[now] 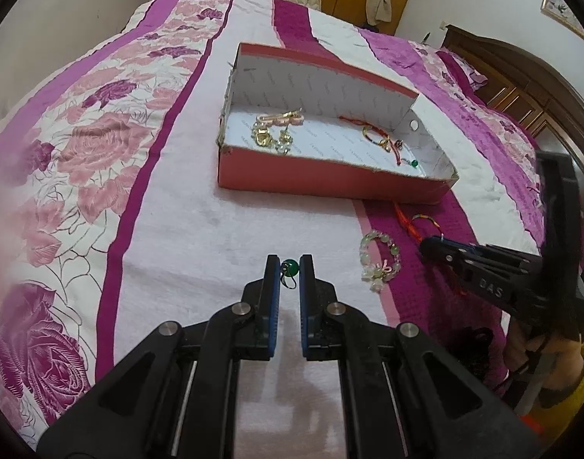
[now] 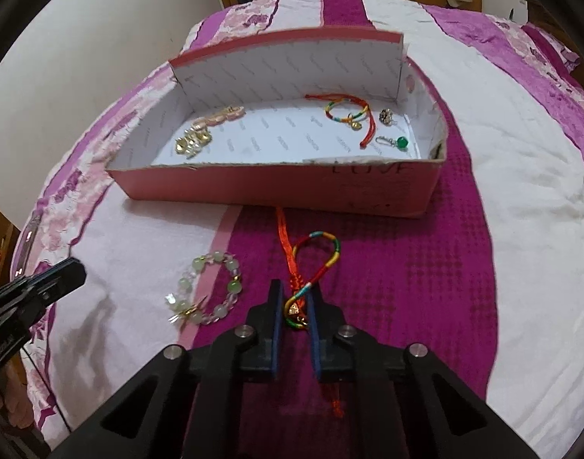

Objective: Organize jewelry
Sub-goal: 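Close the left tool on the green-bead earring while the right tool closes on the rainbow cord bracelet, then carry the green-bead earring and rainbow cord with both tools into the red box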

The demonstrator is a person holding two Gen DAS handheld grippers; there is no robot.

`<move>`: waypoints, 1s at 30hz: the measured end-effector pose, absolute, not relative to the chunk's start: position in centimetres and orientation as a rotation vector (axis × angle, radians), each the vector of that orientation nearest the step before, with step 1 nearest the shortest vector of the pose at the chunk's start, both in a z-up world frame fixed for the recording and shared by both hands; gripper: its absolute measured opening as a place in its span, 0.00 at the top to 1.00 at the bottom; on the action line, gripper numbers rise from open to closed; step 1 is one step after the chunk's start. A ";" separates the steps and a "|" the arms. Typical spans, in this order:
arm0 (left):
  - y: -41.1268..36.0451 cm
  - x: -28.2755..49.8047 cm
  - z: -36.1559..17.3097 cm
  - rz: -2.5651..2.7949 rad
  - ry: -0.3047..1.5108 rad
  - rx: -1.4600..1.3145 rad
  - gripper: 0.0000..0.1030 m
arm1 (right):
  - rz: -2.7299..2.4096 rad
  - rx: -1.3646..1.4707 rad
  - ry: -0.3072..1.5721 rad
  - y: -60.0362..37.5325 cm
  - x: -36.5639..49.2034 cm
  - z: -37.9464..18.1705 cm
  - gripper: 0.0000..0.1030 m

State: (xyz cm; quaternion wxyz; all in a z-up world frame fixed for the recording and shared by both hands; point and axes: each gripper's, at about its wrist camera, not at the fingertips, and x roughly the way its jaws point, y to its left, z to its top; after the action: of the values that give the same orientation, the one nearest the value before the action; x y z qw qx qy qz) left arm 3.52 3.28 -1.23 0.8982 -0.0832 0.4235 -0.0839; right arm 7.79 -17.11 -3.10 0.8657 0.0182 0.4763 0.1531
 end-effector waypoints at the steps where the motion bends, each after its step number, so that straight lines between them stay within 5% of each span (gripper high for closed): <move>1: 3.3 3.5 -1.0 -0.176 0.870 -0.175 0.99 | 0.322 0.037 0.987 -17.2 7.4 -2.7 0.92; 30: 2.0 3.1 5.7 -0.214 0.664 -0.158 0.99 | 0.350 0.124 0.656 -19.6 1.7 7.0 0.94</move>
State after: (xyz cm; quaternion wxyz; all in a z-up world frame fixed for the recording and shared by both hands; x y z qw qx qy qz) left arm 3.14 1.97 5.72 0.9366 -0.0774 0.3251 -0.1049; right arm 1.74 -19.56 7.00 0.9297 0.0603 0.3204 0.1711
